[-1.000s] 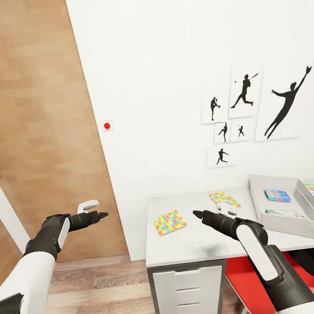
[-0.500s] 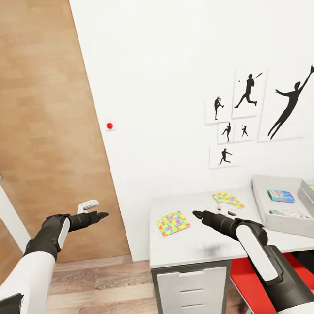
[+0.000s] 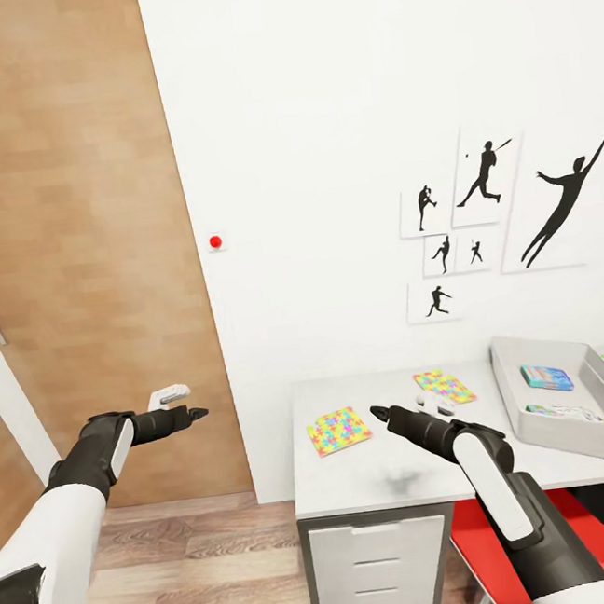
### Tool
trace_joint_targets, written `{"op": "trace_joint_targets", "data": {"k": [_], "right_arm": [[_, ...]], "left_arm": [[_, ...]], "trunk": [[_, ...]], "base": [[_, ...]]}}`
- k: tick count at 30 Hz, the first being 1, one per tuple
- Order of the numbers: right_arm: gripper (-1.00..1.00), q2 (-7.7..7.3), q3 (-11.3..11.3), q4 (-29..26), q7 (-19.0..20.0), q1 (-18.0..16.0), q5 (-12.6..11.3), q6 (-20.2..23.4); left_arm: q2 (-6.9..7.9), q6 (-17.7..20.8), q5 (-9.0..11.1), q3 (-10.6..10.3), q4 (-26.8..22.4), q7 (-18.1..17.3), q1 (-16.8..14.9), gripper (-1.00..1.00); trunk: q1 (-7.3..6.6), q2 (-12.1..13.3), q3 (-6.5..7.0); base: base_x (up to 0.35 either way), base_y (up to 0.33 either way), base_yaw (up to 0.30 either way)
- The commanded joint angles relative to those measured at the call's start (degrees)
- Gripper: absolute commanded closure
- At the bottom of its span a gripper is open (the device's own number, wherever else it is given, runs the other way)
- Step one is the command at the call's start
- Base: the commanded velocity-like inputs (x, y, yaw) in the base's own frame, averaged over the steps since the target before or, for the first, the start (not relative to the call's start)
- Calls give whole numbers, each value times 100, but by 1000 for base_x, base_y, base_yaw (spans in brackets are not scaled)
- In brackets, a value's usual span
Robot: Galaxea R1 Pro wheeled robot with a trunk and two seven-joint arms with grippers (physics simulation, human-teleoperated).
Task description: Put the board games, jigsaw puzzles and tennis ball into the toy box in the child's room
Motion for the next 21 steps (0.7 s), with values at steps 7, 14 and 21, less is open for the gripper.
{"op": "trace_joint_targets", "data": {"k": [7,14,21], "right_arm": [[-100,-3,9,5,-59,-2,-70,2],[-100,-5,5,8,-58,-2,-69,6],[-100,-3,5,13,-58,-2,-64,2]], "left_arm": [[-11,25,-43,29,-5,-51,-3,-100],[-13,31,-42,26,-5,-51,-3,-100],[-10,31,-42,31,-5,-51,-3,-100]], "trunk": [[3,-5,-3],[3,-5,-3],[3,-5,-3]], "base": [[1,120,0],[0,134,0],[35,122,0]]}}
